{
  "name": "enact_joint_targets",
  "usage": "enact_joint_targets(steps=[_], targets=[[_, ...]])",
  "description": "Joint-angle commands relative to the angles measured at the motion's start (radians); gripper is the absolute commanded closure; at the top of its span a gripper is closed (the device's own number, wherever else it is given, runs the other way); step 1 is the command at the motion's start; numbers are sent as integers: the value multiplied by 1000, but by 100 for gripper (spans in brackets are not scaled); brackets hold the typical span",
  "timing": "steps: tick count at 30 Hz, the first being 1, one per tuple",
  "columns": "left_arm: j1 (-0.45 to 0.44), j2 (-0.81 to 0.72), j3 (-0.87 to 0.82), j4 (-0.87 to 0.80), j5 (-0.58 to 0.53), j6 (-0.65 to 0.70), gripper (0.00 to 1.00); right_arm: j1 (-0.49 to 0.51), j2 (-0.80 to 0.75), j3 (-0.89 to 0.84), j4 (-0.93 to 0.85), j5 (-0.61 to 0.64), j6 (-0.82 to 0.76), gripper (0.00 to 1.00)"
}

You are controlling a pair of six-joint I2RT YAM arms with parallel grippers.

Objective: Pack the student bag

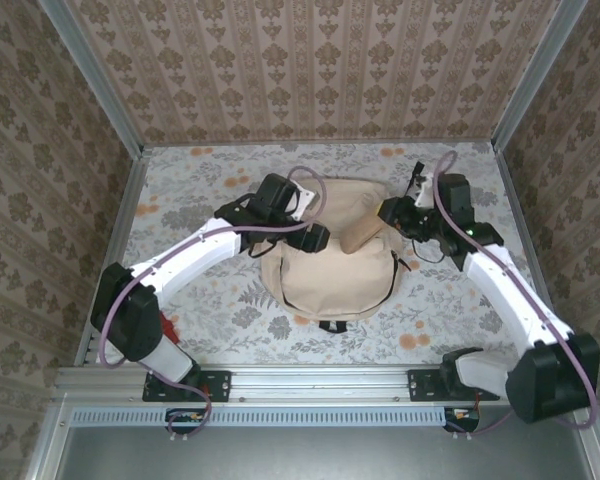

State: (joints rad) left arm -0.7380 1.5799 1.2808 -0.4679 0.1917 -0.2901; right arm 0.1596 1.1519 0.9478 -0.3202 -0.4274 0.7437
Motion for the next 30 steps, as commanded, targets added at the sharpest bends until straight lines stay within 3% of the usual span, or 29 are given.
enact_joint_targets(steps=[1, 8, 14, 20, 30], targets=[[5, 79, 67, -32, -78, -240, 22, -26, -75, -43, -52, 121, -26, 72], [-18, 279, 243, -118, -169, -449, 32, -46, -147, -87, -83, 149, -39, 72], [-14, 396, 332, -85, -143, -614, 43, -48, -178, -113, -88, 146, -41, 71], [7, 417, 268, 37, -77, -768, 53, -48, -187, -123, -85, 128, -40, 71], [23, 442, 251, 113, -23, -844, 61, -48, -188, -138, -66, 103, -23, 72]])
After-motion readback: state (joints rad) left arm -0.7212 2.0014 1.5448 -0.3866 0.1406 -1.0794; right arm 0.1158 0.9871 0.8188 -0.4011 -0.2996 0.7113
